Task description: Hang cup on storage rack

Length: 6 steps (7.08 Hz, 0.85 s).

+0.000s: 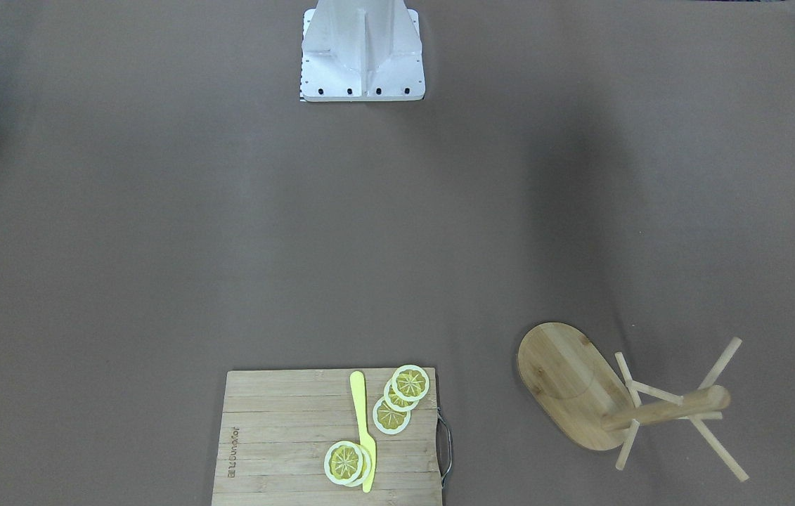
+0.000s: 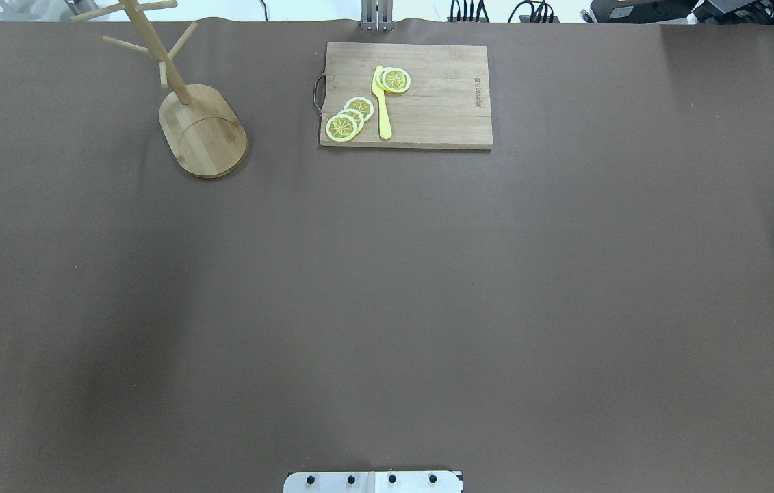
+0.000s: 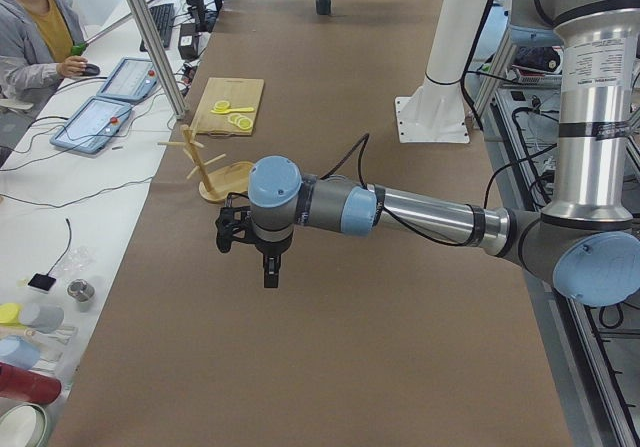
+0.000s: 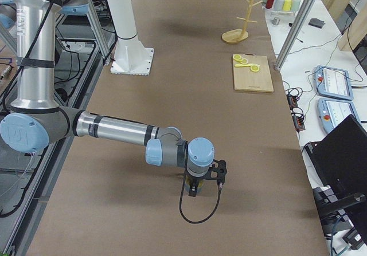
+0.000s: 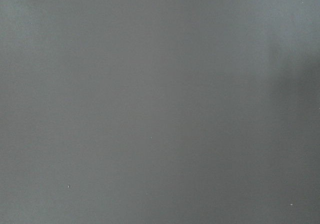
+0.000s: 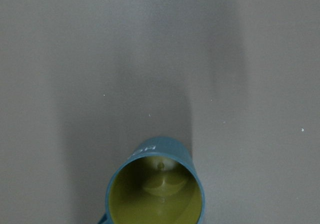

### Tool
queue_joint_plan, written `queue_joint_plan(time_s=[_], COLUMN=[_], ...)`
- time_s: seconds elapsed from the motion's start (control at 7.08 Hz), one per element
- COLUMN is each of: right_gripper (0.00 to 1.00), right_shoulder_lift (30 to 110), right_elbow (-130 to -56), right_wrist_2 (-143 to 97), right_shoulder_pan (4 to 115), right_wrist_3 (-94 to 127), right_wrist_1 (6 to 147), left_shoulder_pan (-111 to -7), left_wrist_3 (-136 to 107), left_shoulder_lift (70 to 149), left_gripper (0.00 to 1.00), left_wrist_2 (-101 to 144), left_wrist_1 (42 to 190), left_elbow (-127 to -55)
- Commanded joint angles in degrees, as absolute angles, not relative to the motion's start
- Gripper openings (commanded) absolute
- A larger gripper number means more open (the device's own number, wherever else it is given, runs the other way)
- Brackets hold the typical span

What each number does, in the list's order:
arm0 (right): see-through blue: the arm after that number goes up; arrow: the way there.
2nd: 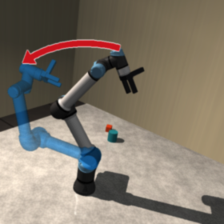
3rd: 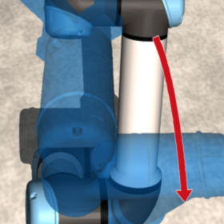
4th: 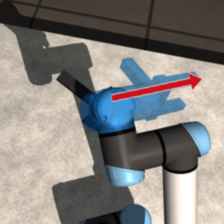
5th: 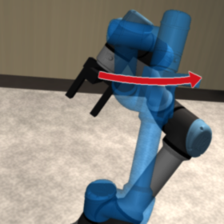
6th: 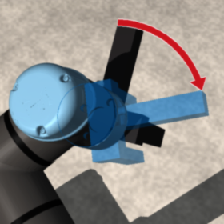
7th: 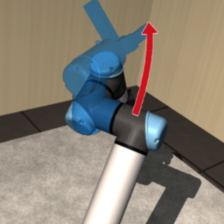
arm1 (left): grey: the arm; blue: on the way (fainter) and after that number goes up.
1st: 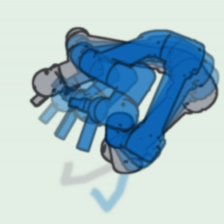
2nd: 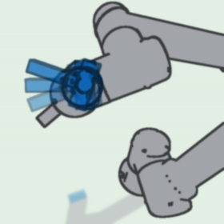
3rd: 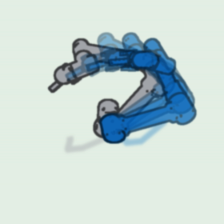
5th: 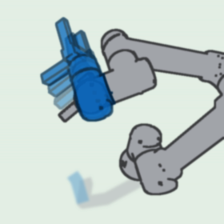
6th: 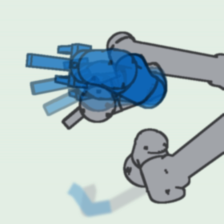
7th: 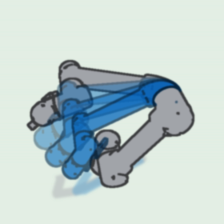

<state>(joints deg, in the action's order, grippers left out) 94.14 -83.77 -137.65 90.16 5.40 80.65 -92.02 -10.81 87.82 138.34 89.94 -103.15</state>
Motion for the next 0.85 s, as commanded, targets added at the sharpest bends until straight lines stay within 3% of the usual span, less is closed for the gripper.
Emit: queue_joint_plan(time_s=[0.0, 0.71], right_gripper=[0.97, 0.9], right_shoulder_lift=[91.3, 91.4], right_elbow=[-76.7, -76.4], right_wrist_2=[-137.6, -137.6], right_shoulder_pan=[88.5, 86.8], right_wrist_3=[7.4, 7.9], right_wrist_1=[76.5, 76.4], left_shoulder_pan=[-92.0, -92.0], left_wrist_3=[-10.9, -11.0], left_shoulder_lift=[88.2, 88.4], left_gripper=[0.98, 0.98], left_wrist_2=[138.3, 138.3], left_wrist_1=[89.8, 89.6], left_elbow=[-103.4, -103.8])
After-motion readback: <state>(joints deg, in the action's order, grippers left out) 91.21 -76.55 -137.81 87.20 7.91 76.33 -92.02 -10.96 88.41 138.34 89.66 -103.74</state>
